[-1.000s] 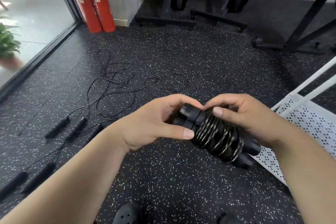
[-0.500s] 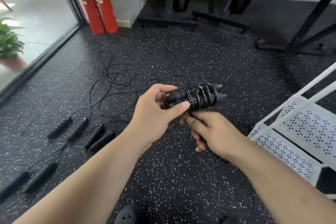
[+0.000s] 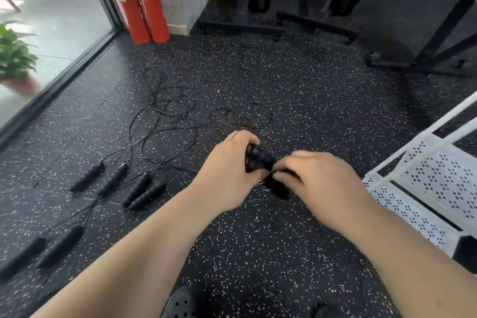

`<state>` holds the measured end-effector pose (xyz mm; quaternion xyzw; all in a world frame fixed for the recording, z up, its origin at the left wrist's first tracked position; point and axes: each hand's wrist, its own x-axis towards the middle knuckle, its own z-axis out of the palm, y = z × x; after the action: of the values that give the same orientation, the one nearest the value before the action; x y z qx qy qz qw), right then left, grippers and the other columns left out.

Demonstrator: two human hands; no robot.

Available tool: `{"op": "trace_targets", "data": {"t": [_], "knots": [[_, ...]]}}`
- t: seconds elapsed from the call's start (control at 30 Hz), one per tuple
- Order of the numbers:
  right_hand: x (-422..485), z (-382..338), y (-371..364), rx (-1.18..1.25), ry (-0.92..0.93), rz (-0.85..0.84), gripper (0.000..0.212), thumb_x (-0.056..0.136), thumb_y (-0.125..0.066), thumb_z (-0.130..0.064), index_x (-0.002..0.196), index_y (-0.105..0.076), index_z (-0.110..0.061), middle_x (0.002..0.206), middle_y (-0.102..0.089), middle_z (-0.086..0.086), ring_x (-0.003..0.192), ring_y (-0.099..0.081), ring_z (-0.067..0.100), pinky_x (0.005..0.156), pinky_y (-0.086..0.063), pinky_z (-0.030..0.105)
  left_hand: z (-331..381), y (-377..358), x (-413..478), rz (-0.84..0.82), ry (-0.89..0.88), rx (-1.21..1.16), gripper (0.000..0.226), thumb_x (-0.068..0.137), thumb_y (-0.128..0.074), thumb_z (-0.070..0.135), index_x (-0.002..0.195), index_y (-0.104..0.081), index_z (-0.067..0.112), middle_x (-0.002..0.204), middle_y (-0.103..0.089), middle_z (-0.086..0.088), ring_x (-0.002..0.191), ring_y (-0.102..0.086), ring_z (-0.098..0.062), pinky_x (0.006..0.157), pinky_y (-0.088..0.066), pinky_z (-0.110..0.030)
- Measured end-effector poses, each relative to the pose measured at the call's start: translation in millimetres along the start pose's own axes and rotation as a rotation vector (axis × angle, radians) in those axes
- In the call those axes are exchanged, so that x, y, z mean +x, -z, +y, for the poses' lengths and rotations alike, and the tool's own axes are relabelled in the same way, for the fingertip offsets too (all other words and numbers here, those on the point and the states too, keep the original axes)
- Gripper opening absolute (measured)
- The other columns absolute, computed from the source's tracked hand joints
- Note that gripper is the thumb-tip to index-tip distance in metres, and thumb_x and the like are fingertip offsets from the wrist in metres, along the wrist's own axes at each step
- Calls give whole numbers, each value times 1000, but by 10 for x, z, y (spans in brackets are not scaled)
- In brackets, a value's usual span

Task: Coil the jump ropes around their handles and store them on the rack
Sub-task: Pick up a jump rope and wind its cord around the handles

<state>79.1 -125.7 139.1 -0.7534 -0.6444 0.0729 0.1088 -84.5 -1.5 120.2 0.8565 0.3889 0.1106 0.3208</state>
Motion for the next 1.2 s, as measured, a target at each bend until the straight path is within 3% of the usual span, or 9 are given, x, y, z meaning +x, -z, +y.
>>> {"op": "trace_targets", "data": {"t": [0.13,0.23,0.37,0.53,0.73,0.83,0.97,1.1,1.2], "knots": [[19,213,159,460,-167,92,8,86,-86,-43,92,-81,-40,85,-76,-25,83,-70,-2,78,-51,25,-55,97,34,-139,-10,-240,52,89,-84,40,135,-61,46,127,-67,23,110,-66,-5,103,-54,-38],[25,232,225,775,-227,113,14,78,-94,-30,84,-82,-32,82,-78,-10,77,-73,6,75,-52,24,-27,149,8,-208,-36,-456,52,93,-83,30,138,-64,47,132,-69,22,121,-66,-6,110,-53,-43],[28,150,182,1100,-298,122,16,75,-94,-22,86,-83,-21,78,-75,-1,72,-68,9,69,-54,20,-8,209,8,-223,-76,-640,53,97,-79,16,142,-64,38,138,-70,15,130,-63,-7,119,-45,-43],[55,48,73,1340,-394,110,26,67,-92,-25,89,-79,-18,77,-67,3,73,-64,10,65,-52,20,-19,179,-14,-218,-44,-961,52,99,-74,10,146,-61,31,142,-67,-2,135,-61,-28,114,-49,-58],[99,-2,2,1552,-445,153,17,87,-78,-31,100,-79,-21,85,-67,1,86,-64,17,78,-53,39,8,99,-10,-85,68,-1199,41,101,-71,13,141,-61,16,141,-63,-25,121,-65,-41,107,-48,-68],[121,-29,-12,1610,-492,203,18,92,-74,-32,106,-78,-21,86,-68,-1,85,-62,14,75,-54,34,41,44,2,-25,119,-1254,39,100,-72,19,138,-64,12,141,-62,-28,130,-59,-52,108,-46,-74],[129,-95,-77,1594,-572,302,17,100,-72,-27,112,-80,-17,93,-69,1,84,-62,13,76,-55,33,174,-51,-51,32,196,-1285,32,106,-63,24,134,-67,8,133,-70,-22,128,-65,-42,110,-51,-62],[109,-229,-166,1498,-568,391,10,99,-75,-23,106,-81,-21,91,-72,-1,80,-65,11,81,-59,32,284,-108,-87,66,295,-1249,24,110,-57,34,125,-75,27,122,-78,-4,108,-73,-21,92,-59,-42],[92,-299,-181,1407,-511,436,7,99,-75,-20,104,-80,-22,87,-72,-2,78,-69,11,81,-60,33,337,-163,-97,148,281,-1049,26,112,-48,45,115,-74,39,106,-78,12,97,-72,-4,91,-58,-31]]}}
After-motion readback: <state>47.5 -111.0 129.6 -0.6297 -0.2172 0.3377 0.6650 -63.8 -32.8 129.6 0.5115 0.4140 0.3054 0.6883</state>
